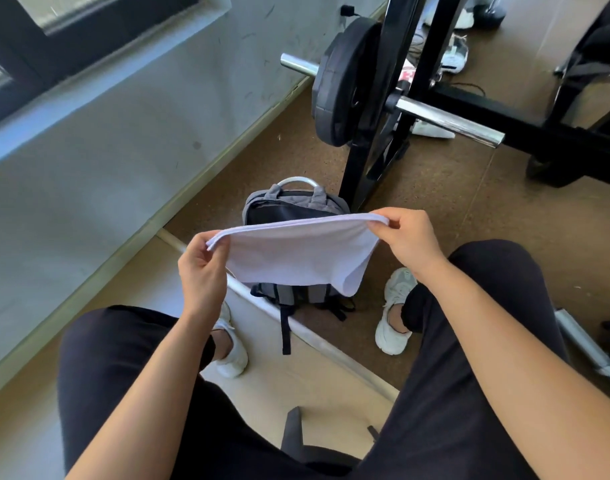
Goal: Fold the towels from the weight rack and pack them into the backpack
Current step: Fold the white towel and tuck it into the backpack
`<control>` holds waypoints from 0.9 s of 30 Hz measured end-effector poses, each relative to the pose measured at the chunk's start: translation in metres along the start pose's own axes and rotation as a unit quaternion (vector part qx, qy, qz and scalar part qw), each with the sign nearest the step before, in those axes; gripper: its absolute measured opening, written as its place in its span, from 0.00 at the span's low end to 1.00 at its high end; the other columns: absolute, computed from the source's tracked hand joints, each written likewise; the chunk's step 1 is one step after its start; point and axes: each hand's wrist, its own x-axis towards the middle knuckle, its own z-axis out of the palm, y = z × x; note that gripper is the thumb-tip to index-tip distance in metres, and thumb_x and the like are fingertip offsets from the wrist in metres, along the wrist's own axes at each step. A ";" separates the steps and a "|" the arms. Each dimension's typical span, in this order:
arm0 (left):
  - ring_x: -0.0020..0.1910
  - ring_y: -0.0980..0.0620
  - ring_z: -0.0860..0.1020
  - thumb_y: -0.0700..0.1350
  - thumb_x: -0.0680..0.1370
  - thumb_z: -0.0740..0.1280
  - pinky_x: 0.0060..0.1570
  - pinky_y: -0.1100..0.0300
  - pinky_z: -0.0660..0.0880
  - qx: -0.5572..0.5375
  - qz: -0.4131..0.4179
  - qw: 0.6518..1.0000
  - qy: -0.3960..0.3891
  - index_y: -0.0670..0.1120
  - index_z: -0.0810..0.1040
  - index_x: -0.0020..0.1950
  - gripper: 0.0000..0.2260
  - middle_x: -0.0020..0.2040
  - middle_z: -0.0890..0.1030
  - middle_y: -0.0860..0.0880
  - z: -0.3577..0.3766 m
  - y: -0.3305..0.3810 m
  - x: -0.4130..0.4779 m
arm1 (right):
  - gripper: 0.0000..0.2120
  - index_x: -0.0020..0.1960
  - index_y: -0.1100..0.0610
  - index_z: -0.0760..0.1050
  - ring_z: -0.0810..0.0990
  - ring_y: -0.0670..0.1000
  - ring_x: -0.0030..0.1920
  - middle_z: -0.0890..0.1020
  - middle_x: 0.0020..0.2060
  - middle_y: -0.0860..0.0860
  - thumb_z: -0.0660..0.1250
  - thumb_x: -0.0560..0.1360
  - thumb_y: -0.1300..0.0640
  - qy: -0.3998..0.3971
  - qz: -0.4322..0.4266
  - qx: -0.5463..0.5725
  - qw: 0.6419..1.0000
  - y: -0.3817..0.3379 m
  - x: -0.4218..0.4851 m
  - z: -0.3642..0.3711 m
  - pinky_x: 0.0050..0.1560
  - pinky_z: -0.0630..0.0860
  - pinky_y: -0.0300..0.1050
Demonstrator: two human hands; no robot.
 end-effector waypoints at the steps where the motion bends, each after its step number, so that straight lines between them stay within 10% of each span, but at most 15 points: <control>1: 0.40 0.63 0.76 0.44 0.83 0.68 0.44 0.66 0.72 0.008 0.001 1.000 0.002 0.55 0.81 0.46 0.08 0.42 0.81 0.56 -0.002 -0.001 0.000 | 0.09 0.58 0.54 0.84 0.79 0.37 0.47 0.84 0.45 0.45 0.68 0.80 0.60 -0.013 0.002 -0.002 1.000 0.002 0.000 -0.001 0.45 0.73 0.34; 6: 0.34 0.58 0.75 0.47 0.82 0.70 0.38 0.47 0.80 0.066 0.009 0.998 -0.012 0.52 0.83 0.48 0.04 0.37 0.80 0.57 -0.016 0.005 0.005 | 0.08 0.55 0.54 0.85 0.81 0.49 0.39 0.85 0.43 0.51 0.67 0.81 0.57 -0.036 0.003 -0.014 0.999 0.004 -0.001 -0.007 0.38 0.77 0.44; 15: 0.40 0.54 0.78 0.40 0.81 0.70 0.48 0.52 0.82 0.013 0.025 0.997 -0.068 0.51 0.83 0.45 0.08 0.37 0.81 0.56 -0.006 0.026 0.071 | 0.08 0.48 0.54 0.82 0.82 0.52 0.41 0.82 0.44 0.60 0.65 0.82 0.58 -0.001 0.015 0.074 0.997 -0.018 0.036 -0.004 0.41 0.84 0.60; 21: 0.35 0.65 0.76 0.40 0.81 0.69 0.40 0.67 0.73 0.042 0.043 0.995 -0.082 0.49 0.82 0.47 0.06 0.33 0.81 0.63 0.028 0.023 0.126 | 0.08 0.49 0.53 0.82 0.82 0.53 0.49 0.81 0.41 0.49 0.65 0.81 0.59 0.042 0.016 0.031 0.999 -0.012 0.102 0.011 0.52 0.83 0.59; 27: 0.41 0.56 0.78 0.38 0.78 0.68 0.46 0.61 0.76 -0.034 -0.031 0.994 -0.095 0.47 0.84 0.47 0.06 0.41 0.83 0.52 0.053 -0.015 0.150 | 0.08 0.55 0.49 0.83 0.82 0.50 0.54 0.84 0.47 0.47 0.66 0.81 0.57 0.050 0.052 0.018 0.997 0.024 0.132 0.032 0.59 0.81 0.59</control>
